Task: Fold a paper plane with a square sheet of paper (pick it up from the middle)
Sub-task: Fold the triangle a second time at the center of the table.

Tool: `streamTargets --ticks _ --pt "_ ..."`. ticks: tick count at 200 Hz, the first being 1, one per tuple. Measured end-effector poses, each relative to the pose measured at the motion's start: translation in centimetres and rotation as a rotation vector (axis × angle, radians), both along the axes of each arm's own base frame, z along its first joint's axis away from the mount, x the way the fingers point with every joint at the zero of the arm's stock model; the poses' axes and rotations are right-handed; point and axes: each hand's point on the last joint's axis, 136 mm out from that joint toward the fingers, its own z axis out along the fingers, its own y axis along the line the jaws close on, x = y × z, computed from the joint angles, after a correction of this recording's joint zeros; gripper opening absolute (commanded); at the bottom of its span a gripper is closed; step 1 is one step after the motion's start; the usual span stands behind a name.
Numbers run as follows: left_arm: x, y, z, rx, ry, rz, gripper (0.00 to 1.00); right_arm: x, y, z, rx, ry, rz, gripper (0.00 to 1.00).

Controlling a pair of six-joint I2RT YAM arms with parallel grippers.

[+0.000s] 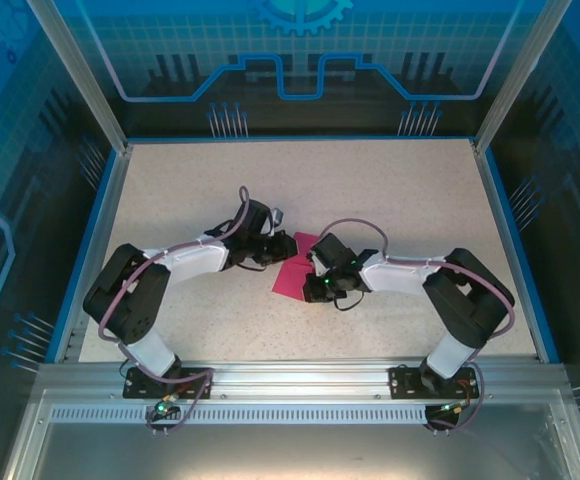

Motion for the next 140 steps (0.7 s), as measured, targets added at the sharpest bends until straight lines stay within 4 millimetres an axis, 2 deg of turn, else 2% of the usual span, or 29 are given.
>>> streamTargets --ticks 25,52,95,140 --pt "-1.0 0.0 -2.0 0.009 0.055 -0.004 0.11 1.0 0.4 1.5 0.056 -0.037 -0.013 0.0" --pt "-1.2 0.0 -3.8 0.025 0.093 0.0 0.11 1.2 0.6 1.9 0.074 -0.045 -0.013 0.0" --pt "-1.3 0.1 -5.2 0.035 0.13 0.014 0.1 2.0 1.2 2.0 0.072 -0.045 -0.014 0.0" --pt "-1.4 0.3 -6.2 0.053 0.15 0.021 0.1 3.9 2.5 1.4 0.043 -0.055 -0.022 0.0"
